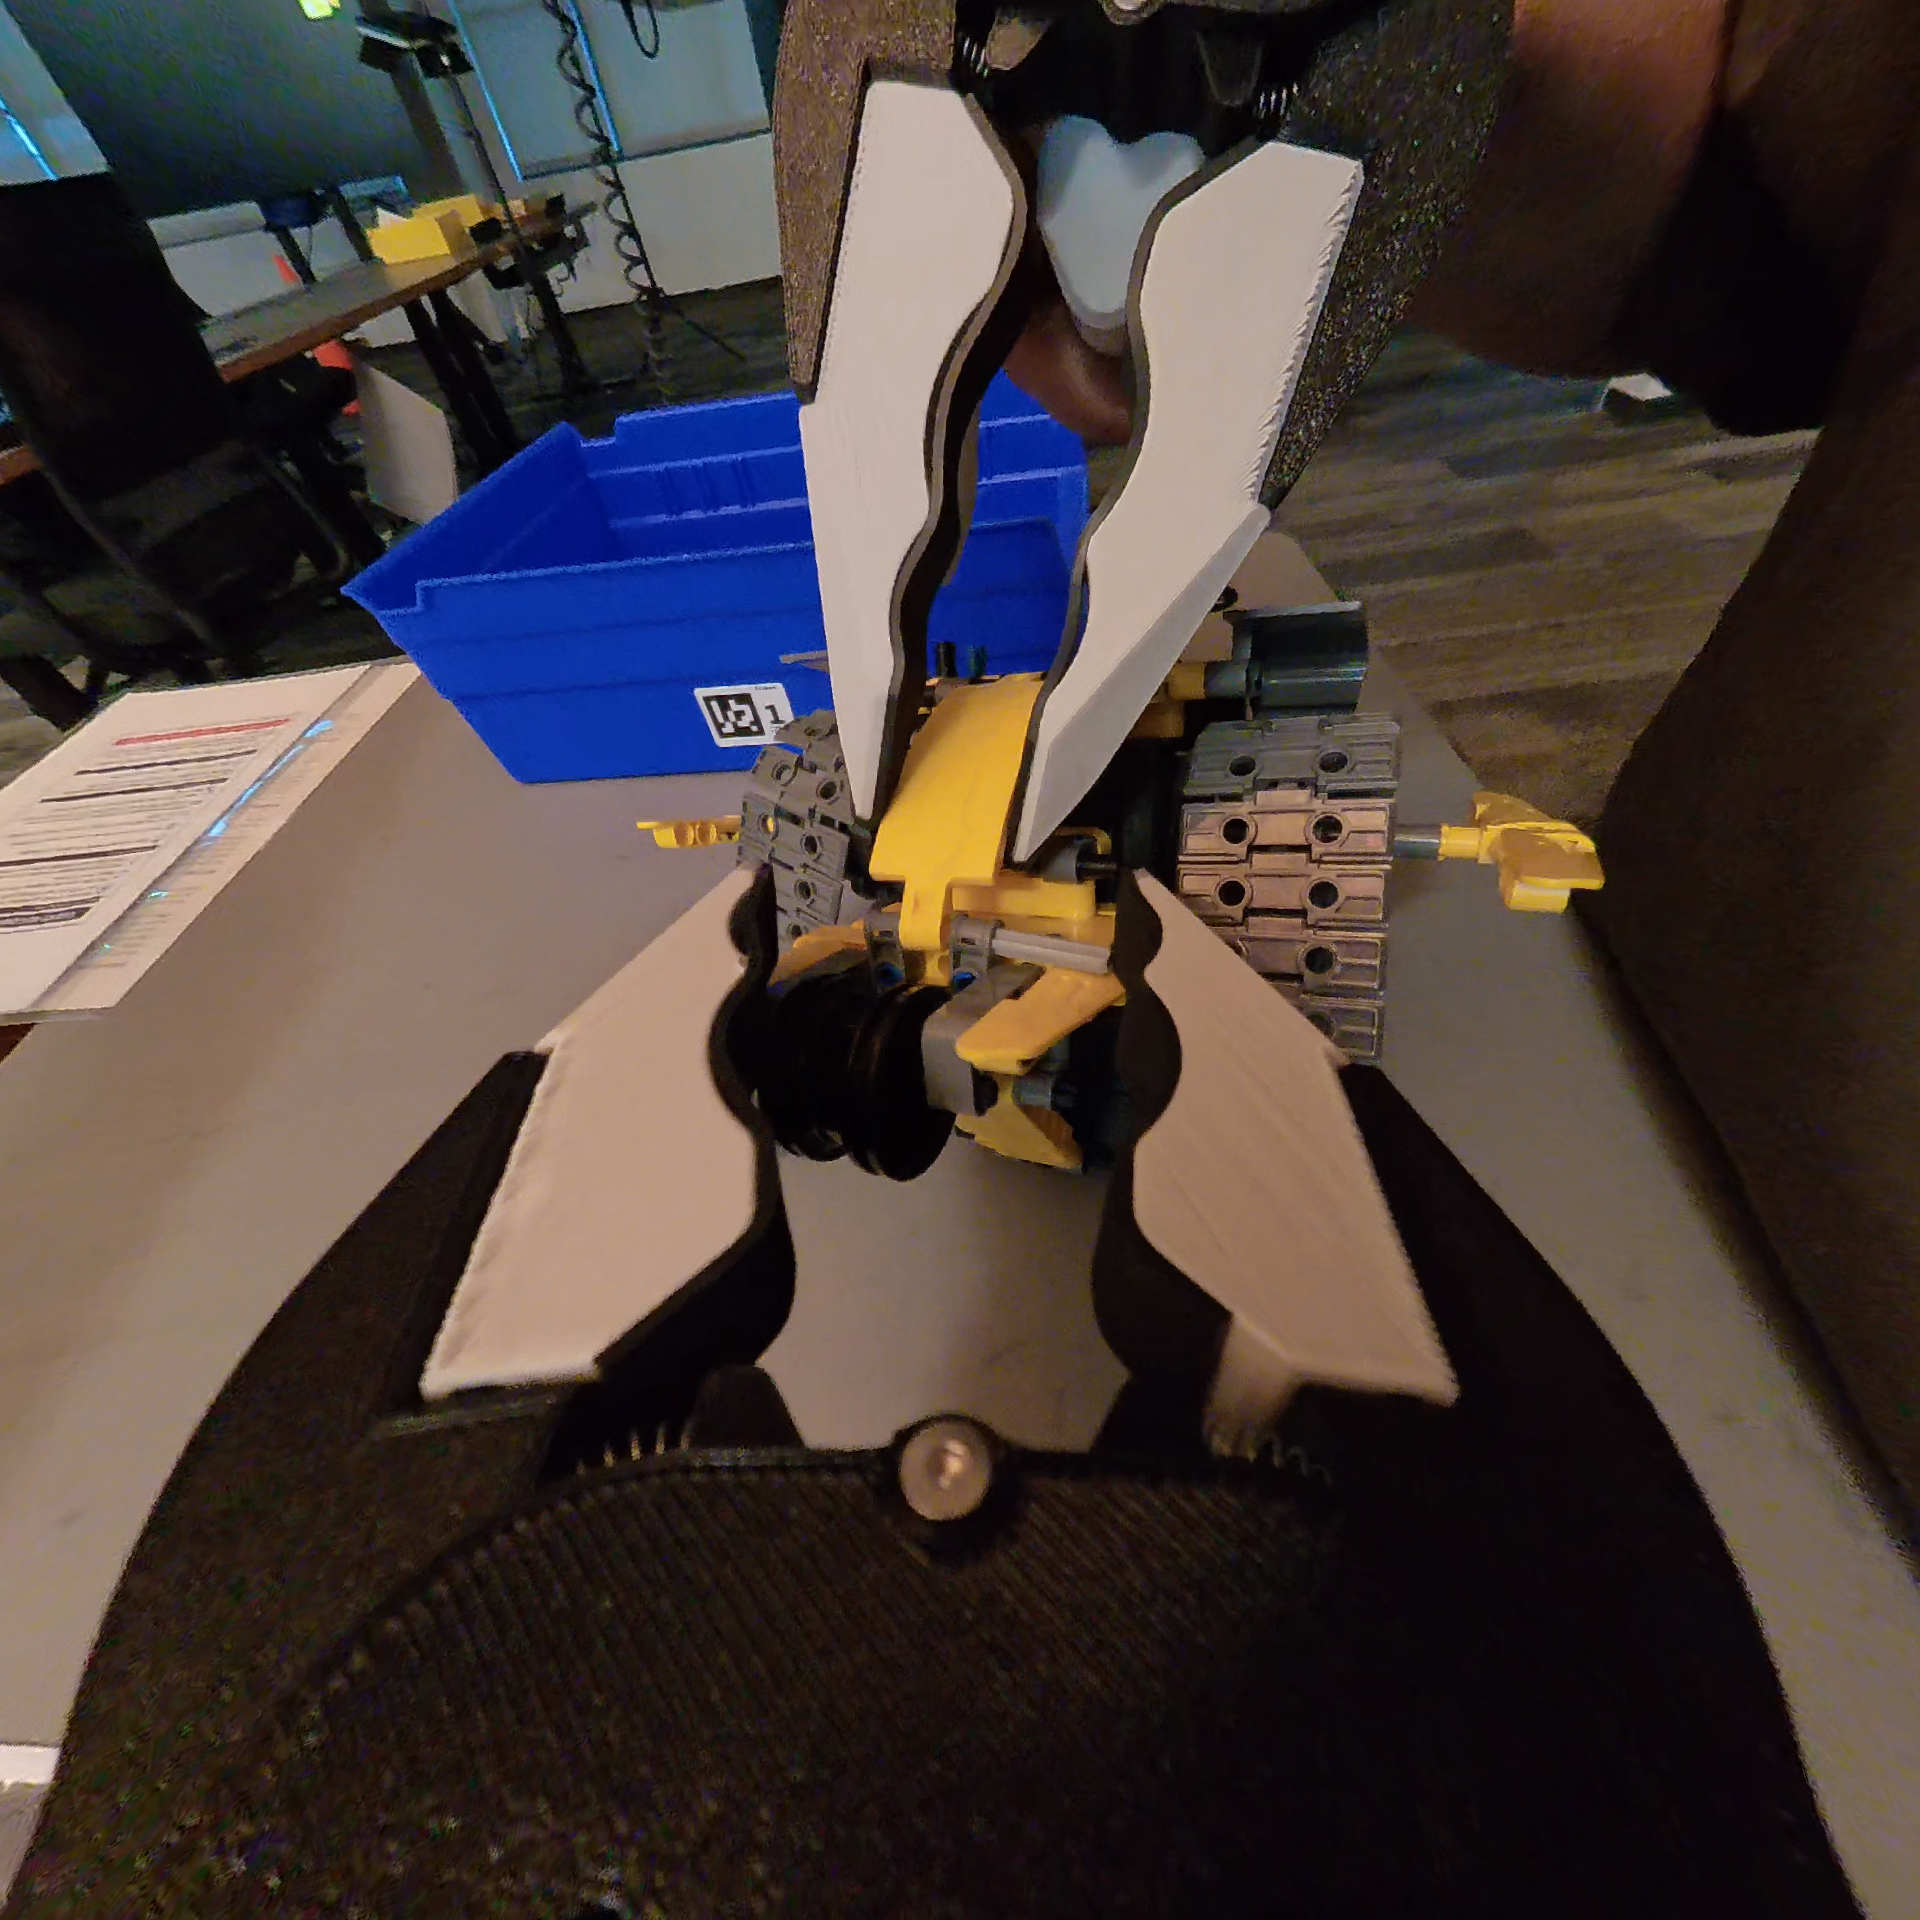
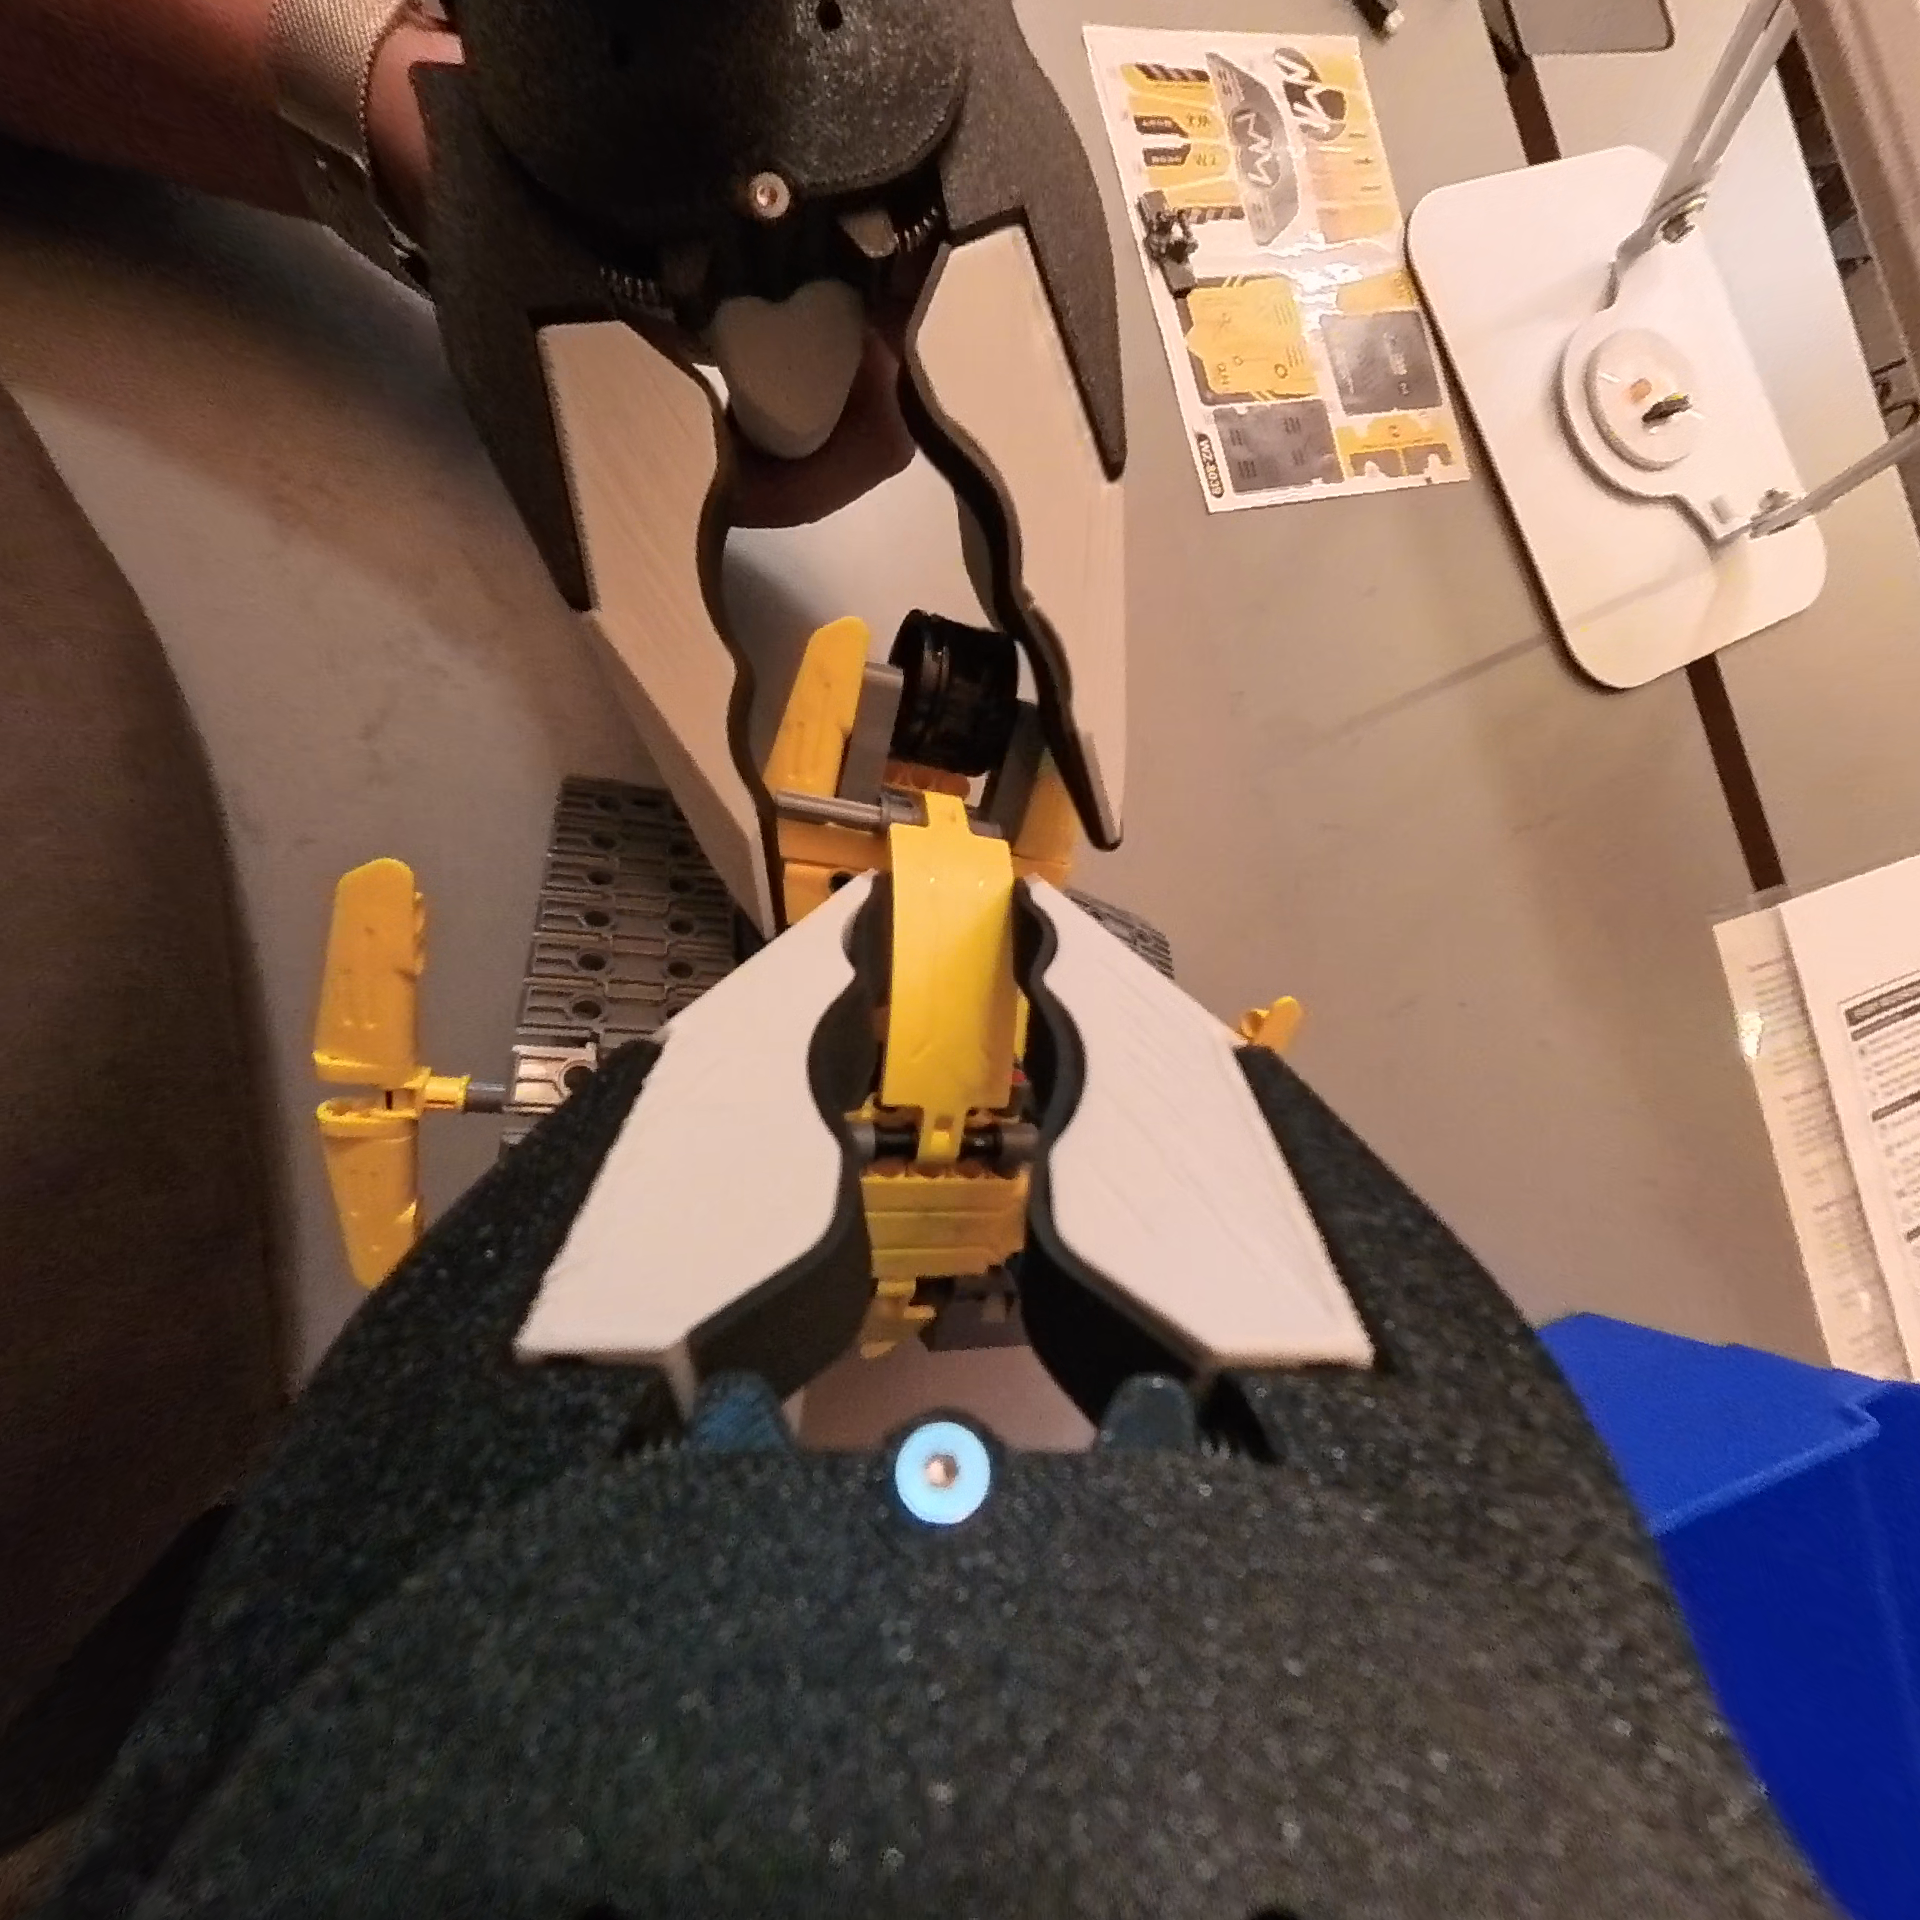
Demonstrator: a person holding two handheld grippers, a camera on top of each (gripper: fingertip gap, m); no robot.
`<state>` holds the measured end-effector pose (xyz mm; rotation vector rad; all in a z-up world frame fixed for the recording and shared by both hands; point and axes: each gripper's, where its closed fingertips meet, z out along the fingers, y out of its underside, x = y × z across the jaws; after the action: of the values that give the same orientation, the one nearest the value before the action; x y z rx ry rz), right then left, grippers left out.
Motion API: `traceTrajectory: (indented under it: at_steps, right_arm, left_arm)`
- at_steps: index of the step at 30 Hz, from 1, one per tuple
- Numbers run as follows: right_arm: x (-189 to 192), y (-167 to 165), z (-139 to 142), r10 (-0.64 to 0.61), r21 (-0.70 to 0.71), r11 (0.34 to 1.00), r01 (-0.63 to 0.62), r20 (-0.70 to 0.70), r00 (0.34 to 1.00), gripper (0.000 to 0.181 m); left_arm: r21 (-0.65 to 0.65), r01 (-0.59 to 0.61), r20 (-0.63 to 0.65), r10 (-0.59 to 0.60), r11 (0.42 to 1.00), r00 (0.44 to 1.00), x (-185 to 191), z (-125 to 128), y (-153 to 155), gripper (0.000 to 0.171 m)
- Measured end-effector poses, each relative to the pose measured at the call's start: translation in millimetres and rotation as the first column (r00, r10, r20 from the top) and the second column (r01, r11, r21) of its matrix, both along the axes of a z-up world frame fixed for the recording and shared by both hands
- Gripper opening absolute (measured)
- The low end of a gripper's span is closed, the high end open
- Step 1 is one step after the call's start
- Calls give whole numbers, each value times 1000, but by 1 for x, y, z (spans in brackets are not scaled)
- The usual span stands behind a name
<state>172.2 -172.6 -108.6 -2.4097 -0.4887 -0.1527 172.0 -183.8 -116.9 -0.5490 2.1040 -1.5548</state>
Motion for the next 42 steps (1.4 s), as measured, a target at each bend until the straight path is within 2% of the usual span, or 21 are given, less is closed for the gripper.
traceTrajectory:
  at_steps: [4,7,15,17,21,23,25,27,29,30,31,32,34,36,39,42]
  right_arm:
    - [-3,-2,1,12,9,1000,-12,15,1000,22]
    - [-6,-5,1,22,10,1000,-23,19,1000,22]
    - [-24,-15,2,150,11,988,-151,55,987,23]
    - [-29,-20,1,183,1,983,-183,37,982,23]
    - [-35,-24,1,219,-9,976,-219,38,975,23]
    - [-37,-25,1,235,-10,972,-234,41,971,23]
    - [-36,-26,1,237,-8,972,-237,51,970,23]
    - [-35,-28,0,237,-11,971,-237,43,970,23]
    - [-37,-30,0,245,-7,969,-245,30,969,23]
    - [-38,-31,0,251,-5,968,-251,25,968,23]
    - [-39,-33,0,258,-5,966,-258,20,966,23]
    - [-39,-35,0,263,-5,965,-263,13,965,23]
    - [-40,-37,0,274,-3,962,-274,3,962,23]
    - [-41,-39,0,282,-4,959,-282,0,959,23]
    - [-41,-40,0,291,-10,957,-291,5,957,23]
    - [-42,-42,0,299,-12,954,-298,6,954,23]
  left_arm:
    - [-19,-11,-16,11,1000,1000,-5,-1,4,71]
    - [-84,-17,-46,13,996,999,-11,3,8,77]
    - [-197,-24,-155,-7,980,988,-23,-2,19,99]
    - [-218,0,-185,-42,976,982,-27,-5,20,103]
    - [-270,42,-245,-111,962,963,-31,-3,27,100]
    - [-267,34,-269,-108,963,957,-25,-7,35,98]
    - [-232,72,-310,-144,970,940,-21,-17,37,109]
    - [-251,142,-360,-228,957,905,-22,-19,31,107]
    - [-339,258,-386,-384,905,839,-32,-9,28,107]
    - [-374,258,-389,-403,891,828,-27,-4,31,105]
    - [-374,236,-385,-382,897,840,-19,-3,35,105]
    - [-340,206,-382,-335,918,861,-9,-8,39,103]
    - [-188,153,-389,-217,970,895,7,-31,42,106]
    - [-53,138,-380,-148,989,913,15,-50,35,107]
    - [115,139,-364,-88,984,927,23,-75,26,111]
    - [194,148,-371,-67,970,926,30,-88,21,109]
